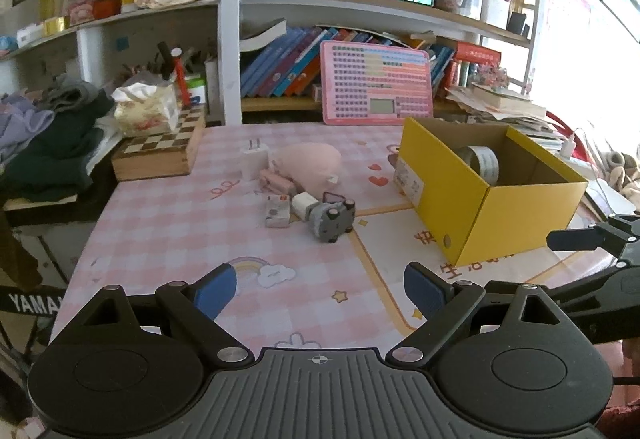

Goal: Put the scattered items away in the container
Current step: 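Withdraw both grippers from the box back toward the remaining items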

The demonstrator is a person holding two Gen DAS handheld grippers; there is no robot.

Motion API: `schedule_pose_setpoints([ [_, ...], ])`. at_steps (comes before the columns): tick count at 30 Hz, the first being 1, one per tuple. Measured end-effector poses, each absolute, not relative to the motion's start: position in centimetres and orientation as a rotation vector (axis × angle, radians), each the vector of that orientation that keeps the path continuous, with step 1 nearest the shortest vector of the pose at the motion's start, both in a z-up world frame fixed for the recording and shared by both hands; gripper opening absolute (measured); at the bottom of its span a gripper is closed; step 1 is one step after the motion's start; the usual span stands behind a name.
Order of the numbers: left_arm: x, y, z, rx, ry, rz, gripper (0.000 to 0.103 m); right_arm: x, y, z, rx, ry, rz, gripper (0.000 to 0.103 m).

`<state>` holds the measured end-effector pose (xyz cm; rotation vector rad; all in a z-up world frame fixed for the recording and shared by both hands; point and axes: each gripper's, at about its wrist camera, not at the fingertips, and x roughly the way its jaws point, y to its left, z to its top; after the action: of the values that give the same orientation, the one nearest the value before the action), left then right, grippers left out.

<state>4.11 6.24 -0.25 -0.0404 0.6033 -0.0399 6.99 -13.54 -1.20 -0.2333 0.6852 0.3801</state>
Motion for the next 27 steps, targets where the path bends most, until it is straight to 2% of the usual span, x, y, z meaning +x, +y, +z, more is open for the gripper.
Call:
schedule_pose_setpoints([
  [5,3.8,6.8,-0.3,-0.035,0.605,-0.028,0.093,6.8,-12.7,-1.0,-0.223,0.684,0.405,0.088],
  [9,3.9,7.2,-0.2,-0.034,0.602,-0.023,0.093,6.7,-11.8,-0.9,-0.242,0.676,0.430,0.078],
  [27,6.5,8.7,-1.2,-0.041,0.634,0.008,0.093,9.8,-9.0,-1.6,-0.281,0.704,0.508,0.078],
])
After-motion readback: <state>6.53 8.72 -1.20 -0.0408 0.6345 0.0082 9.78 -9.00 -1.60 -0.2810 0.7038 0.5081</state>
